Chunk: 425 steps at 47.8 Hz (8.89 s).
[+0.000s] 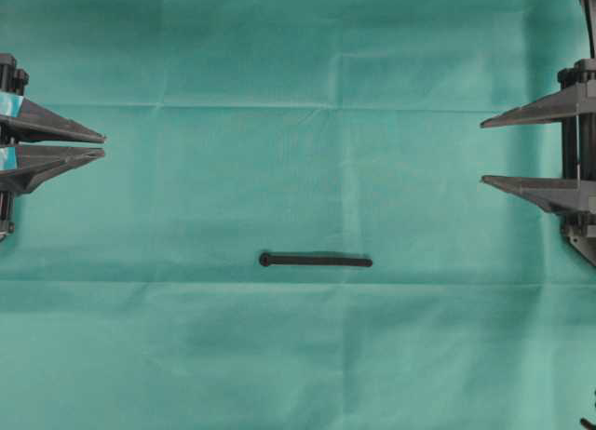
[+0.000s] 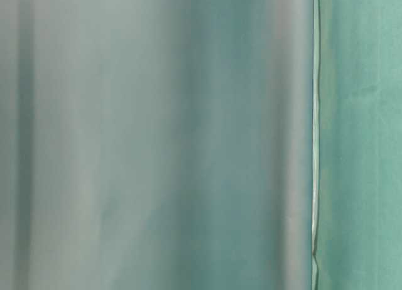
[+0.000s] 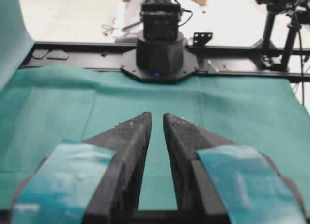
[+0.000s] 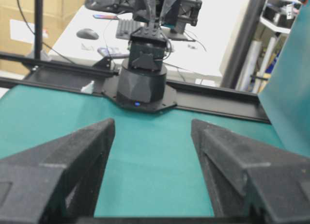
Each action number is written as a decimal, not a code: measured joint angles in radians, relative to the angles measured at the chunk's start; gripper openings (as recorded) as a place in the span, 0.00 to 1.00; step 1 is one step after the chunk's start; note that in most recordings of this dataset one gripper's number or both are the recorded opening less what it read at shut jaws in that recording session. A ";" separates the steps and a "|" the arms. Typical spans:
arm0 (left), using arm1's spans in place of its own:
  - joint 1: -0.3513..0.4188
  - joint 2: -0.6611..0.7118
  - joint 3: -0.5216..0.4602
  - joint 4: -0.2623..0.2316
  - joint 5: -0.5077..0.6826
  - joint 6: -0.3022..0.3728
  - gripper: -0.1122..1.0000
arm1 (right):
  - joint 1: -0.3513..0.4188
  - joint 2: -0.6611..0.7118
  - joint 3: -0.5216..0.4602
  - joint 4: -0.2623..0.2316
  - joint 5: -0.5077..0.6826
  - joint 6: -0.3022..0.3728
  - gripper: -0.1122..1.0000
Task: Peel off the Velcro with your right arm.
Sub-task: 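Move the left gripper toward the black Velcro strip on the table, then lower the left gripper and close it on the strip's end, then lift the strip upright with the left gripper toward the center, then move the right gripper toward the strip's free top end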
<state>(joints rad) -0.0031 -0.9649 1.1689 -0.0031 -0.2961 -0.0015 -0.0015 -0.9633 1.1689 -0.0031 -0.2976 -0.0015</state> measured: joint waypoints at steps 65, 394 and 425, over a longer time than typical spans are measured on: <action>-0.038 0.156 0.008 -0.015 -0.127 -0.017 0.91 | -0.046 0.000 0.051 -0.014 -0.046 -0.003 0.67; 0.002 0.658 -0.403 -0.026 0.054 -0.446 0.19 | -0.061 0.574 -0.170 -0.104 -0.353 -0.532 0.66; 0.014 0.658 -0.391 -0.026 0.037 -0.489 0.19 | -0.078 0.630 -0.187 -0.104 -0.442 -0.557 0.66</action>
<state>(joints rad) 0.0107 -0.3068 0.7777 -0.0291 -0.2592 -0.4909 -0.0798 -0.3329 0.9817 -0.1074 -0.7394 -0.5584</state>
